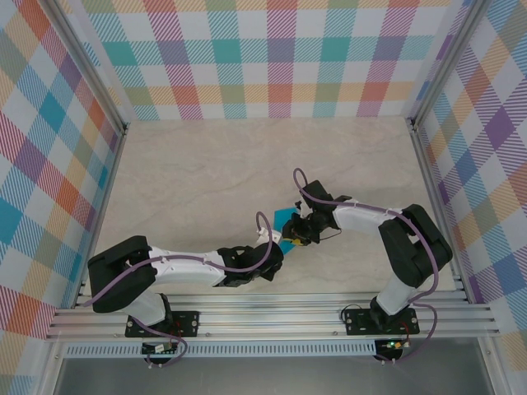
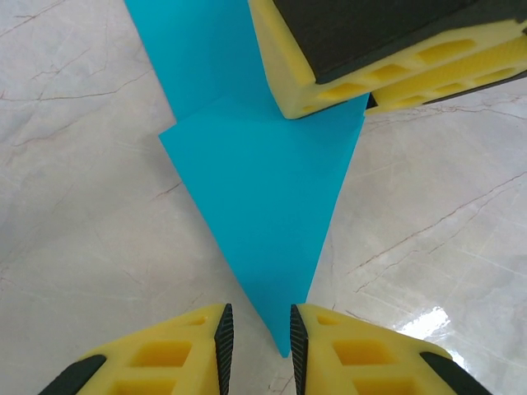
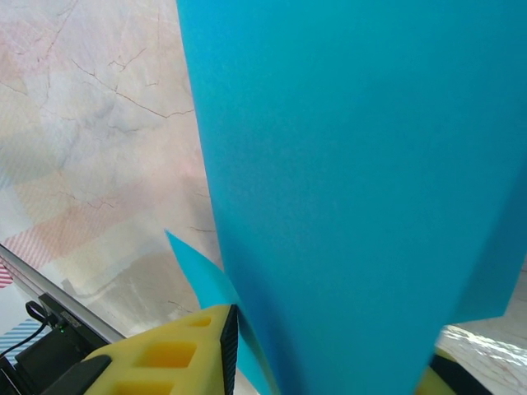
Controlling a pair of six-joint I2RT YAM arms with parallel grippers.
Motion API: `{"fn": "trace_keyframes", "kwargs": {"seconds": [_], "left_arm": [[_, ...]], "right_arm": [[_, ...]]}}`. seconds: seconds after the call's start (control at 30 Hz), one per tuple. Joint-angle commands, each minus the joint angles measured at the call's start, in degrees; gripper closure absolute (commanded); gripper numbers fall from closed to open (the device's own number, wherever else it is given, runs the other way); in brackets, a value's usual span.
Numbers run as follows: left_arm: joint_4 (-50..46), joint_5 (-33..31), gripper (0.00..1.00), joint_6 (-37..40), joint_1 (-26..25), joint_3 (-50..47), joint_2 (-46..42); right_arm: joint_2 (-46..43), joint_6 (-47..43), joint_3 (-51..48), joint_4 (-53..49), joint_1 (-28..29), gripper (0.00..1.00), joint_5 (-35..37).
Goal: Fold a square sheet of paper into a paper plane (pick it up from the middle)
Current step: Fourth fold the wing at the center of the table.
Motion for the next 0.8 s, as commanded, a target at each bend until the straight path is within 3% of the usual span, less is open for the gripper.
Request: {"fn": "trace_keyframes", "kwargs": {"seconds": [0.0, 0.3, 0.77], "left_arm": [[1.3, 0.4, 0.72, 1.5, -0.2, 1.3, 0.3], [-2.0, -2.5, 0.66, 3.6, -1.5, 6.3, 5.1], [-5.0, -10.1, 0.69, 2.2, -2.9, 9.5, 10.4]], "right_arm": [[-1.5, -1.9, 2.2, -2.3, -0.3, 0.73, 0.7], [-0.6, -2.8, 3.7, -2.8, -0.4, 0.86, -1.3], [0.0, -2.1, 3.9, -2.4, -0.4, 0.87, -2.6]]}}
